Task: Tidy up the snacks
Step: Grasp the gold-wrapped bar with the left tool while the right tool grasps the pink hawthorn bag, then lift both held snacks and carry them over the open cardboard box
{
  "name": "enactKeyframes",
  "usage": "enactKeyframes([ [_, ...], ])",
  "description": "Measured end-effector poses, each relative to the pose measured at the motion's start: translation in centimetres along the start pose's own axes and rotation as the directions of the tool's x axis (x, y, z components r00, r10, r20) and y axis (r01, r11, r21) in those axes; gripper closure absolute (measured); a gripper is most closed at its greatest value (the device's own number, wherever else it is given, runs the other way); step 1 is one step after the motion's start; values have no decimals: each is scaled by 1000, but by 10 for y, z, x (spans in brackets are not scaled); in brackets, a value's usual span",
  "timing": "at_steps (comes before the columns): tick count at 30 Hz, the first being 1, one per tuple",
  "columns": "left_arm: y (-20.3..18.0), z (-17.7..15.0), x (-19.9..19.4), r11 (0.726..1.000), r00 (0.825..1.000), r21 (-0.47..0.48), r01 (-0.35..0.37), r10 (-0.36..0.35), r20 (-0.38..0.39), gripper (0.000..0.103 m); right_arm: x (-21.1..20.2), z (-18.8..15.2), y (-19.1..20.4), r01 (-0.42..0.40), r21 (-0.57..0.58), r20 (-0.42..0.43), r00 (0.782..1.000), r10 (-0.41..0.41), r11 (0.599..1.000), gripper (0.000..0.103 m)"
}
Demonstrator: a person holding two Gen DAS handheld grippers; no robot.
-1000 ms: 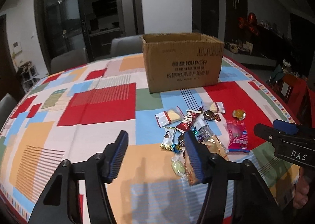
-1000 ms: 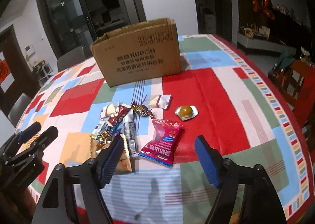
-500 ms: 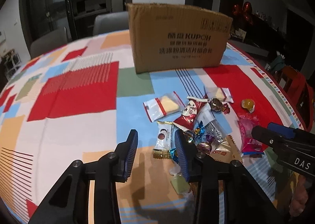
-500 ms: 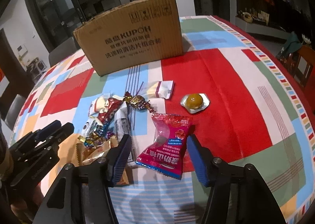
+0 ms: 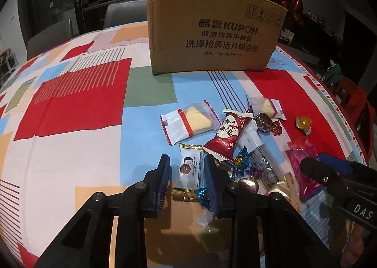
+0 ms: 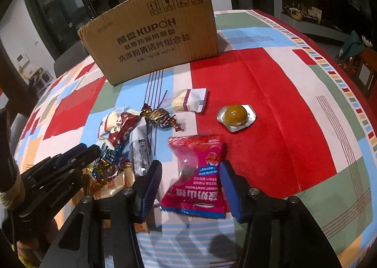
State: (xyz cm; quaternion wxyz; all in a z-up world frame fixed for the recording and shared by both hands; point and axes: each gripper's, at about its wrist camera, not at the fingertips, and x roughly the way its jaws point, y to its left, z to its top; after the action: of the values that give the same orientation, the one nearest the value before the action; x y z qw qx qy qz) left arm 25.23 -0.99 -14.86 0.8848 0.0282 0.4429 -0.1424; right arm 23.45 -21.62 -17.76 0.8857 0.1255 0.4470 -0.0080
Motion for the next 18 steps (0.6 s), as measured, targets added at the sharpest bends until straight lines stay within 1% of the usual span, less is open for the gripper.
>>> enactKeyframes([
  [4, 2, -1, 7, 1000, 999, -18, 19, -20, -29, 75, 7, -1, -1, 3, 3, -19, 1000, -3, 1000, 51],
  [5, 3, -1, 8, 999, 999, -25, 23, -24, -31, 76, 8, -1, -1, 2, 3, -23, 1000, -2, 1000, 54],
  [7, 3, -1, 8, 1000, 999, -21, 18, -19, -33, 83, 11, -1, -1, 1, 2, -29, 1000, -1, 1000, 58],
  [8, 3, -1, 9, 999, 999, -25, 22, -23, -33, 83, 12, -1, -1, 4, 1, -31, 1000, -4, 1000, 62],
  [12, 3, -4, 7, 999, 999, -28, 23, -24, -30, 84, 10, -1, -1, 10, -9, -20, 1000, -10, 1000, 67],
  [18, 0, -4, -8, 1000, 1000, -24, 1, -1, -2, 84, -4, 1, 3, 6, -34, 23, 1000, -5, 999, 67],
])
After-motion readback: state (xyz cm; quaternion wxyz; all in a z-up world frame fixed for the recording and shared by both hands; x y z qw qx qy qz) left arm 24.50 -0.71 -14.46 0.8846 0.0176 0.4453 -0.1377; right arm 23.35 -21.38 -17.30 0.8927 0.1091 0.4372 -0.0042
